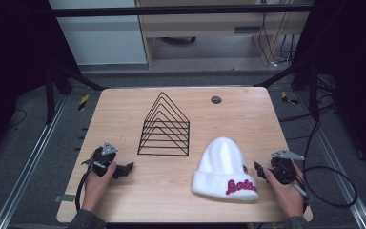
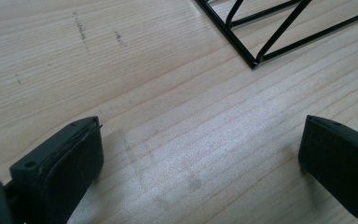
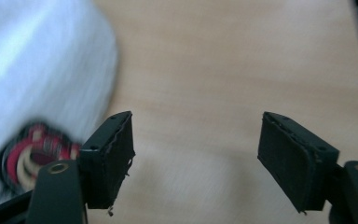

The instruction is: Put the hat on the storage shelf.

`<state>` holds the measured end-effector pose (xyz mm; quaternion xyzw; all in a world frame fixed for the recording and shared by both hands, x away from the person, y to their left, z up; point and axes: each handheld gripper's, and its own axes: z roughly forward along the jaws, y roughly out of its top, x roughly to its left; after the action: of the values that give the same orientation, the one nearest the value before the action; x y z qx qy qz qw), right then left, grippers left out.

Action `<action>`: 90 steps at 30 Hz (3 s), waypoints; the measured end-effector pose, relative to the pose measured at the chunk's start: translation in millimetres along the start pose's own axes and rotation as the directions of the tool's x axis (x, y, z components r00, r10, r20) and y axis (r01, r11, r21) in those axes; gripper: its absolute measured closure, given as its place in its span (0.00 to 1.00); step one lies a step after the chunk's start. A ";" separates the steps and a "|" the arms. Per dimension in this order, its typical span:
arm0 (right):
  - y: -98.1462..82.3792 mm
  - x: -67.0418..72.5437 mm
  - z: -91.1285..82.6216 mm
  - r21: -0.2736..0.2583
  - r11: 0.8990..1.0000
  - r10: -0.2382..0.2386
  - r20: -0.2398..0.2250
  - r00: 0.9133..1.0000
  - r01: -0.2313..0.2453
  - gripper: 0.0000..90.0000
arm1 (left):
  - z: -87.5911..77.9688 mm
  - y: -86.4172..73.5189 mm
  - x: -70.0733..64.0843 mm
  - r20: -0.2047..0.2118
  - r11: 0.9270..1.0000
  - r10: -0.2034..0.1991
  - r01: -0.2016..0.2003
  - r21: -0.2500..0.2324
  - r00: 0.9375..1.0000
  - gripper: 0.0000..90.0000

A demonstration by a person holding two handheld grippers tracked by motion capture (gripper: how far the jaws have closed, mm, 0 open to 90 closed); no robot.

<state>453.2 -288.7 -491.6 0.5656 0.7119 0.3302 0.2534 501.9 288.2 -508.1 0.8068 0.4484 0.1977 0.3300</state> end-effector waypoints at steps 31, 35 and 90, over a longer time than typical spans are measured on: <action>119.9 75.5 49.6 0.248 0.953 -0.122 -0.211 0.970 0.174 0.44 | 2.2 2.0 0.1 0.008 1.000 0.012 -0.012 -0.004 1.000 0.00; 115.1 77.4 61.0 0.265 0.948 -0.132 -0.188 0.973 0.179 0.44 | 2.2 2.0 0.1 0.008 1.000 0.013 -0.013 -0.004 1.000 0.00; 125.1 99.3 -61.6 -0.141 0.974 -0.213 -0.310 0.927 0.177 0.91 | -33.6 15.6 -23.0 0.088 0.963 -0.053 0.075 -0.261 0.995 0.09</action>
<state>464.7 -185.6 -355.4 0.4154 0.7770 0.4306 0.1959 478.5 274.5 -473.9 0.7481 0.4304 0.2123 0.4583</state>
